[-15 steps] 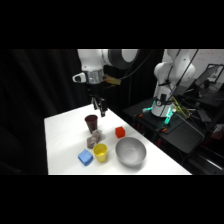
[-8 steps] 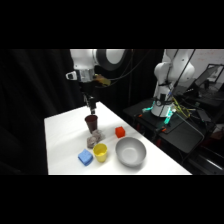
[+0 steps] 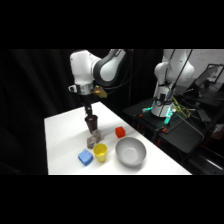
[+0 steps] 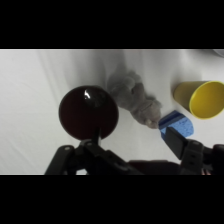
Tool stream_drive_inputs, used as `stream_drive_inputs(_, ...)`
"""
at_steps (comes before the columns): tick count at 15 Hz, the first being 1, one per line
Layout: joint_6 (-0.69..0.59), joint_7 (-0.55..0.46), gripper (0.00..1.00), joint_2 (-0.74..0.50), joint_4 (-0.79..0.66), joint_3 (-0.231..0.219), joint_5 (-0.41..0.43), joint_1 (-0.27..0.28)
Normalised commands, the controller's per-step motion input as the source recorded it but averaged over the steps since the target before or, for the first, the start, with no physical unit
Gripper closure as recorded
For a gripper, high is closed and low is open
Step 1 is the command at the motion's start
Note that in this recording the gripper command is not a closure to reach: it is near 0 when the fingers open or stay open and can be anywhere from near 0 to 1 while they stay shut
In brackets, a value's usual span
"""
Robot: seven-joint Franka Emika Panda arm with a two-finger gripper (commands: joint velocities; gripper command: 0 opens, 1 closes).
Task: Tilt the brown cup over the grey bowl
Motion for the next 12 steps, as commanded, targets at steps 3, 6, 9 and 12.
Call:
stream_drive_inputs(3,0.17,0.05,0.0,0.19,0.06,-0.011,0.149,-0.055)
stream_drive_inputs(6,0.13,0.05,0.0,0.13,0.04,-0.016,0.116,-0.033)
stream_drive_inputs(9,0.09,0.06,1.0,0.04,0.02,-0.017,0.09,-0.003)
stream_drive_inputs(12,0.04,0.1,1.0,-0.08,0.03,-0.041,0.06,0.021)
